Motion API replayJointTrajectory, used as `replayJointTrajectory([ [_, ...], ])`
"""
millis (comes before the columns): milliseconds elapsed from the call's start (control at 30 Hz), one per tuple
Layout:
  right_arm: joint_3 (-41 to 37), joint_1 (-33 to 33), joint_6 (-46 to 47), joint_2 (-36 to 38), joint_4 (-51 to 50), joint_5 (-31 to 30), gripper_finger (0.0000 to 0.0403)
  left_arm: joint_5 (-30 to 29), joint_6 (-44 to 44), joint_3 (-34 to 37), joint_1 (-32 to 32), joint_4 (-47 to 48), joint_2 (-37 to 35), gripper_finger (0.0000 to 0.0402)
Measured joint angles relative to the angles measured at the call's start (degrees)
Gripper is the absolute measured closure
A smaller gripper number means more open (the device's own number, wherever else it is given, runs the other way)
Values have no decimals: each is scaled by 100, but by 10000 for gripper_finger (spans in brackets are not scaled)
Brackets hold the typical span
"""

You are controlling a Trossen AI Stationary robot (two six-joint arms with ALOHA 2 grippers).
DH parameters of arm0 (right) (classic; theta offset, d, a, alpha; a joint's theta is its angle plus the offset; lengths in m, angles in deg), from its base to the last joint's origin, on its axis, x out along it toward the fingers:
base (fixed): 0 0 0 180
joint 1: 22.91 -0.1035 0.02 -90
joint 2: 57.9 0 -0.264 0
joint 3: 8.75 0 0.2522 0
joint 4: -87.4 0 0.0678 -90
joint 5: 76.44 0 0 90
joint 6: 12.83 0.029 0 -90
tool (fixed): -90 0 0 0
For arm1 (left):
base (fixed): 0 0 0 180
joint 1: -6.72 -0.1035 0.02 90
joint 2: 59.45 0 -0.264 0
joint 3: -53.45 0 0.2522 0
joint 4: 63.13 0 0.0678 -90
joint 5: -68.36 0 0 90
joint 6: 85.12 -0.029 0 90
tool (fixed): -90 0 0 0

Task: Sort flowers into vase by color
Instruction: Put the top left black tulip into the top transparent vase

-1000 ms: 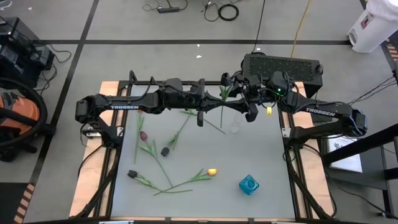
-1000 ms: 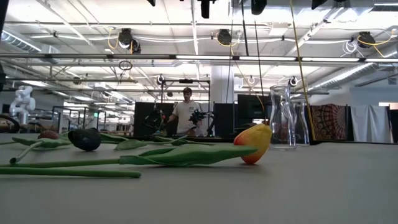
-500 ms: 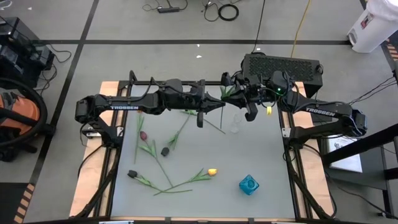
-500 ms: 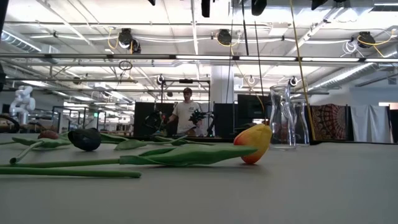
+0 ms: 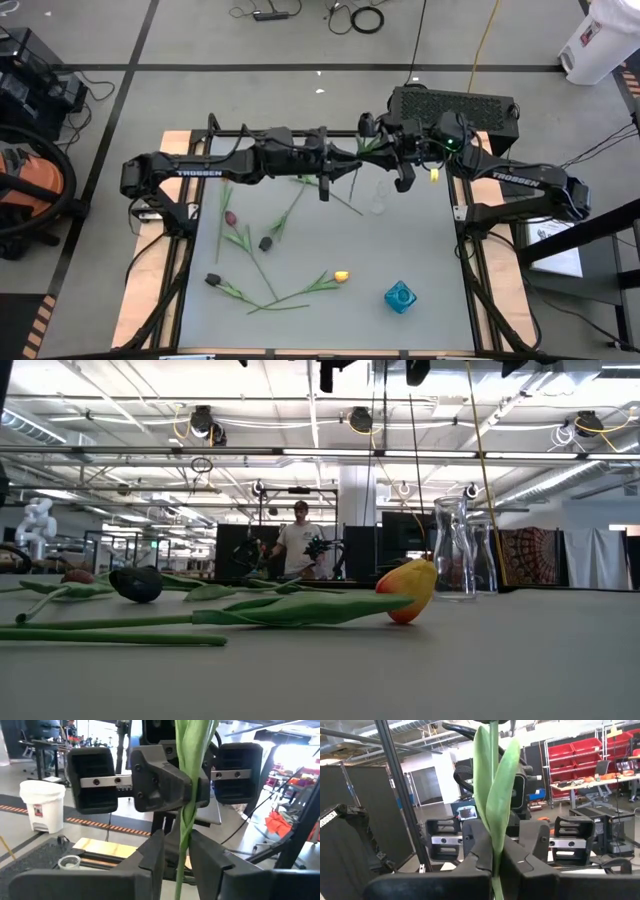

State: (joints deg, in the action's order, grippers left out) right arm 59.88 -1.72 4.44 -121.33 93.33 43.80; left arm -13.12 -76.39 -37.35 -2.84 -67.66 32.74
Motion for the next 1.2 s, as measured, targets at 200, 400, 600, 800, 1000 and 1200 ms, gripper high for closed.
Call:
replayJointTrajectory([
  [200,0,321,-115,383,-550,24,402,-53,-23,-2,-42,18,-340,304],
  [400,0,734,-647,886,-1350,-594,403,-246,-204,-2,-241,891,-717,303],
  [600,0,1196,-1328,1591,-2248,-1689,403,-502,-204,-2,-448,1754,-928,303],
  [800,0,1670,-1712,2125,-3162,-2493,403,-688,-214,-2,-638,1847,-971,304],
  [1000,0,2168,-1928,2268,-3648,-3194,402,-694,-212,-2,-775,1850,-969,304],
  [1200,0,2678,-1810,2010,-3349,-3599,402,-699,-214,-2,-774,1847,-969,304],
])
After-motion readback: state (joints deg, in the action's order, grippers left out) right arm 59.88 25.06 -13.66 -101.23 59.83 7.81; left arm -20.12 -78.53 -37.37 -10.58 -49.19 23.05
